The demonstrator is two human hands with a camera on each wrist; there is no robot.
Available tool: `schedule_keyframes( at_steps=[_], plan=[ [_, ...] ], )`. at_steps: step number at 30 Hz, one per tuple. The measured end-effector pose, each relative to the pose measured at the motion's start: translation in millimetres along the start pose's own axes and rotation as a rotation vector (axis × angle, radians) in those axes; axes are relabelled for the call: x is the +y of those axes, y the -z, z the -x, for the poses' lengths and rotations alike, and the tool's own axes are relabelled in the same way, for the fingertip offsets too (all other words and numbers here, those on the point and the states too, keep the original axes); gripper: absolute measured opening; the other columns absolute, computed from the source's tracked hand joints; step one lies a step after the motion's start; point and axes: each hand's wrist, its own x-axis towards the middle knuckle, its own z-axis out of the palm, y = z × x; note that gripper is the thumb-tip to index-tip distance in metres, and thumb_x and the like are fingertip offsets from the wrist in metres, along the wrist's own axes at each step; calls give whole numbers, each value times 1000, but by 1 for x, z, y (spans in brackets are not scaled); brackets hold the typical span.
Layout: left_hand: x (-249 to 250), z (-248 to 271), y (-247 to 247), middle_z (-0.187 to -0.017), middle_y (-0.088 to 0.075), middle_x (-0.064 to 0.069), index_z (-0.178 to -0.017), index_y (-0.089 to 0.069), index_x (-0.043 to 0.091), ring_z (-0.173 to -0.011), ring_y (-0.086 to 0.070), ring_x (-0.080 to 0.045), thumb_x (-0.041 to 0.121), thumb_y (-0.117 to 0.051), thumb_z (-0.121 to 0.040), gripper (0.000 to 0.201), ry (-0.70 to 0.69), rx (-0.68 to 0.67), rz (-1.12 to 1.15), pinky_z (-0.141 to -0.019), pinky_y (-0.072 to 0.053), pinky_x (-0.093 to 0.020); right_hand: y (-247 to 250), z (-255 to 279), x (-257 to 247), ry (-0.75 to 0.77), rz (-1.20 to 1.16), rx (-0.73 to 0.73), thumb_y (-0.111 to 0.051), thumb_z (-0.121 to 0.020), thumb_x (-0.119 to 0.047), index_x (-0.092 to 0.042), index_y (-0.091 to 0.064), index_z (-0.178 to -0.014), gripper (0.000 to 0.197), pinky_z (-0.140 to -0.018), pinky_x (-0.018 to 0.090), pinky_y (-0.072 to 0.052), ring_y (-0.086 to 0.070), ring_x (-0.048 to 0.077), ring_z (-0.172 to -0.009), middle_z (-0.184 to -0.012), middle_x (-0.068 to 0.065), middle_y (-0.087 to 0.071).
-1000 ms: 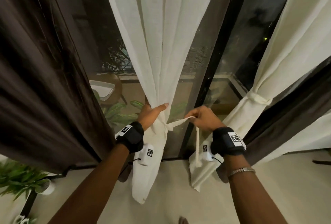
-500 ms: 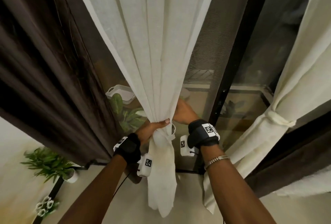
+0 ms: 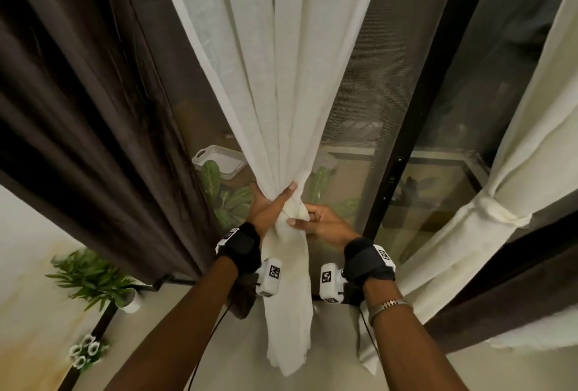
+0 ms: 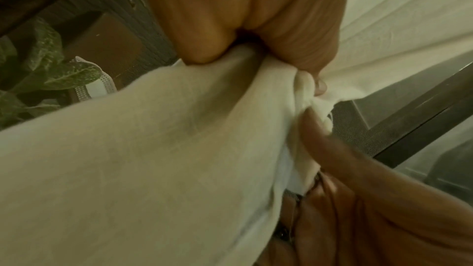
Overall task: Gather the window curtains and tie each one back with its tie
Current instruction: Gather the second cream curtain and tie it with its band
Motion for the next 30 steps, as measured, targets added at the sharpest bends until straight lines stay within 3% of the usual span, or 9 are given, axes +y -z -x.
schedule_keyframes(
  at_steps=[3,7,11,13,18,21,24,27,30],
  plan=[
    [11,9,0,-127,-71,5,-137,-44,19,-112,-72,-13,44,-96,-75,85,-43,8,-10,-90,-61,-29,-8,-3,6,59,-36,173,-66,-104,-11,2,-72,-126,27,-63,18,-58,-78,5,-74,-94,3,-82],
    [18,21,5,-113,-74,-3,-129,-44,10,-88,-77,-10,16,-89,-86,62,-107,-14,65,-70,-62,-25,-7,-14,20,99,26,351,-66,-104,-14,-6,-76,-109,13,-62,17,-56,-73,-2,-65,-75,-12,-80],
    [26,18,26,-122,-75,-18,-116,-58,10,-108,-70,-30,22,-71,-102,22,-164,20,272,-97,-57,-45,-6,-18,23,125,-33,545,-65,-105,-13,-7,-78,-106,14,-61,15,-53,-71,-6,-62,-76,-15,-79],
    [27,17,40,-122,-79,-12,-119,-62,15,-117,-71,-25,19,-63,-107,12,-210,19,295,-111,-50,-49,-2,-20,23,141,2,596,-66,-105,-15,-9,-78,-103,13,-59,11,-51,-70,-8,-62,-78,-14,-79],
    [31,30,64,-118,-82,-1,-164,-27,20,-129,-70,-24,7,-51,-111,60,-355,86,271,-108,-56,-37,12,-29,22,109,49,627,-69,-103,-21,-7,-81,-100,18,-68,21,-55,-69,15,-79,-93,7,-77],
    [38,34,62,-131,-77,-3,-168,2,29,-133,-64,-30,9,-51,-112,80,-455,97,238,-124,-40,-56,14,-35,20,107,30,642,-70,-102,-21,-9,-82,-96,18,-75,27,-55,-69,17,-82,-94,10,-81],
    [63,43,52,-148,-65,-13,-166,11,34,-136,-63,-31,1,-48,-111,87,-586,71,299,-115,-51,-47,14,-44,20,98,84,651,-71,-101,-23,-19,-82,-84,21,-82,35,-57,-69,18,-80,-89,5,-80],
    [96,50,44,-138,-71,-19,-165,-1,38,-115,-75,-37,1,-51,-110,83,-621,7,367,-102,-60,-47,14,-48,20,71,118,635,-72,-100,-28,-12,-83,-89,22,-89,46,-62,-75,25,-85,-99,13,-83],
    [114,54,38,-118,-79,-19,-158,-39,16,-111,-74,-44,11,-56,-110,50,-596,-76,255,-100,-61,-50,11,-46,18,106,124,615,-72,-100,-25,-21,-82,-85,19,-89,48,-62,-73,20,-84,-101,12,-83]
  ],
)
